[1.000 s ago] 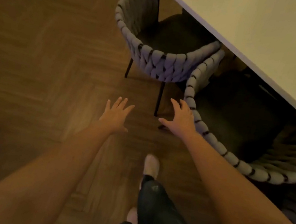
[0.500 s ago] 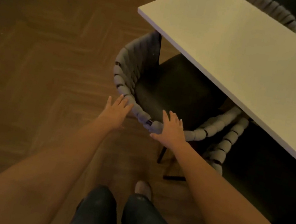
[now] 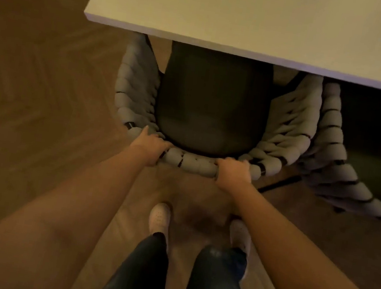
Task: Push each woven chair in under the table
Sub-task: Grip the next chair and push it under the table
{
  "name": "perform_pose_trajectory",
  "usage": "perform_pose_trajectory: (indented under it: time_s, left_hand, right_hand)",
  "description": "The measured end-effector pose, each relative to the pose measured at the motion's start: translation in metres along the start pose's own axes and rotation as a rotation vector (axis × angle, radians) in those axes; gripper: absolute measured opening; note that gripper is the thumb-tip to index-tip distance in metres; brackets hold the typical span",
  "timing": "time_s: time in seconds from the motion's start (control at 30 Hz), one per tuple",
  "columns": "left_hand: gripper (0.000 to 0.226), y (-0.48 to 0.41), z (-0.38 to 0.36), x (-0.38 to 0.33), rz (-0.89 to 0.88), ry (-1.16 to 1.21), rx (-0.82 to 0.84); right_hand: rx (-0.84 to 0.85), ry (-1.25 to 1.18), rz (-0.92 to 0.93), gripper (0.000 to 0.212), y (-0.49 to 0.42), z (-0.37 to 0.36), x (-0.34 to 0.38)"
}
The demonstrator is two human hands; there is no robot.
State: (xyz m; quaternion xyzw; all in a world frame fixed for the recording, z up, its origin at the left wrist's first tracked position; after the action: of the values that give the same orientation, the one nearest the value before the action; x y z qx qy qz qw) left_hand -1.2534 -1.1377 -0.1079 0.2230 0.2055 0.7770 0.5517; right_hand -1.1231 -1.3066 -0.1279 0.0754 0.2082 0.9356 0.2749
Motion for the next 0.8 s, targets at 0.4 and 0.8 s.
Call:
perform_pose_trajectory:
  time_s: [0.4,0.8]
  left_hand:
    - [0.03,0.005,-0.025,0.007,-0.046,-0.043,-0.141]
    - [0.029,0.094,-0.077,-0.004,0.011,-0.002,-0.107]
  right_hand:
    - [-0.059,0.023,-0.064,0.034,0.016,-0.005,0.019]
    - [-0.017,0.04,0.102,0.043,0.081,-0.031,0.067]
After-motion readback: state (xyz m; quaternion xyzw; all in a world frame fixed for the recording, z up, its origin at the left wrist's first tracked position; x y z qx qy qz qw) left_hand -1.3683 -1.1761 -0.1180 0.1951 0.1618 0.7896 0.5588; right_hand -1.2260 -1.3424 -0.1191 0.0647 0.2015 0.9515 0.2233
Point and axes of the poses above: each hand's wrist, its own y-axis away from the middle knuckle, its own z-axis out of the back of the hand, x = y × z, the point moved 4 cm from there along -y, towards the middle knuckle, and after that the axes turned 11 degrees about -x, right-handed, at the moved point
